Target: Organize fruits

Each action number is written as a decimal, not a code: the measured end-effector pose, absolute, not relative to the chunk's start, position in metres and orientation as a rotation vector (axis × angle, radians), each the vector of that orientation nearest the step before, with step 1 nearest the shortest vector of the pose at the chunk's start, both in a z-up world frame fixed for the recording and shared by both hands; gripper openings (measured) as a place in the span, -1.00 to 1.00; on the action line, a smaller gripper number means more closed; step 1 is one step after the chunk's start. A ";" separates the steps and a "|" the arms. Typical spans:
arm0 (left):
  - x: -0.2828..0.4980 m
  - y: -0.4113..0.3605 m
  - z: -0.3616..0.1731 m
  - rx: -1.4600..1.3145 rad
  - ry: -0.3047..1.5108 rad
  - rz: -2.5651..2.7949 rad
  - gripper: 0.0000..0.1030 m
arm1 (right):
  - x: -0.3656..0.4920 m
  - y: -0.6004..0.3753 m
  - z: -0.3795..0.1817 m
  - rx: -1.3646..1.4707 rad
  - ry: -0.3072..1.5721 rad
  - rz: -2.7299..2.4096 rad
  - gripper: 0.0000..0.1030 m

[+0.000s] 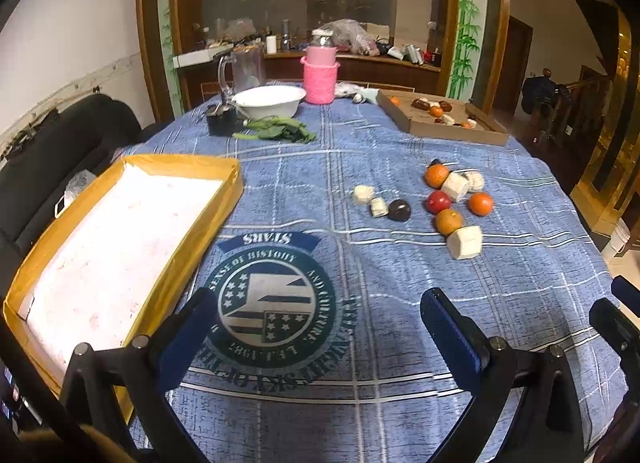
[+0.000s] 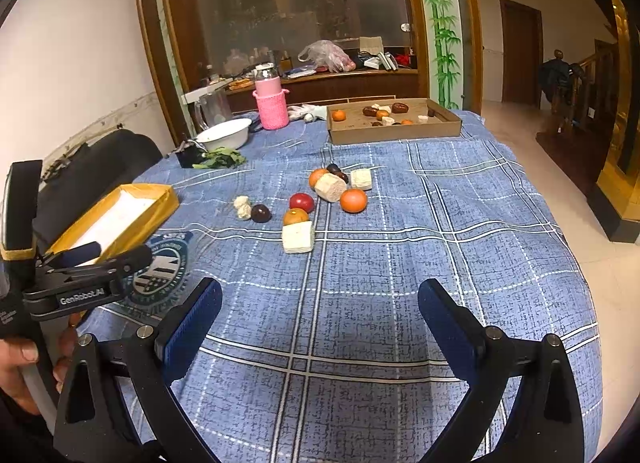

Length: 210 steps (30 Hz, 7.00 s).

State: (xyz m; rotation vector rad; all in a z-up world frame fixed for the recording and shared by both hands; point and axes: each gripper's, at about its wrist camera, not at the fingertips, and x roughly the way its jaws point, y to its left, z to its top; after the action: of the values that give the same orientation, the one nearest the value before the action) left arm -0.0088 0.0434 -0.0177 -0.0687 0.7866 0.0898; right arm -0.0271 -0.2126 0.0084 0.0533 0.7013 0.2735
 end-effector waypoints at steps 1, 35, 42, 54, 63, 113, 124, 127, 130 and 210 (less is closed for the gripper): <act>-0.007 0.046 -0.020 -0.073 0.792 0.095 1.00 | -0.025 -0.212 0.007 0.049 0.714 0.272 0.77; 0.138 0.013 -0.079 -0.040 0.970 0.006 0.25 | 0.088 -0.205 -0.060 0.132 0.883 0.284 -0.41; 0.155 0.000 -0.080 -0.012 0.951 0.025 -0.07 | 0.087 -0.205 -0.061 0.173 0.880 0.339 -0.41; 0.163 0.001 -0.081 -0.031 0.908 -0.027 -0.69 | 0.084 -0.204 -0.057 0.208 0.870 0.376 -0.41; 0.173 -0.002 -0.079 -0.048 0.904 -0.011 -0.58 | 0.084 -0.203 -0.057 0.216 0.868 0.387 -0.41; -0.018 0.100 0.000 -0.160 0.686 0.009 -0.55 | 0.006 -0.142 0.007 0.060 0.720 0.463 -0.42; -0.039 0.184 0.007 -0.210 0.682 0.250 -0.55 | 0.001 -0.047 0.028 -0.003 0.682 0.663 -0.43; -0.042 0.206 0.002 -0.222 0.692 0.305 -0.55 | 0.000 -0.021 0.030 -0.016 0.682 0.711 -0.43; -0.044 0.224 -0.003 -0.224 0.700 0.351 -0.55 | 0.002 0.003 0.030 -0.024 0.682 0.746 -0.43; 0.007 0.105 -0.012 -0.064 0.740 0.253 0.73 | 0.055 -0.177 -0.015 0.211 0.792 0.310 0.72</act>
State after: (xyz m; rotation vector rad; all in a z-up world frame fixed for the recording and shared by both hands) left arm 0.0069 0.1053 -0.0123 -0.0635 0.7402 0.2527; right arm 0.0550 -0.1769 -0.0150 0.2105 0.7922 0.3103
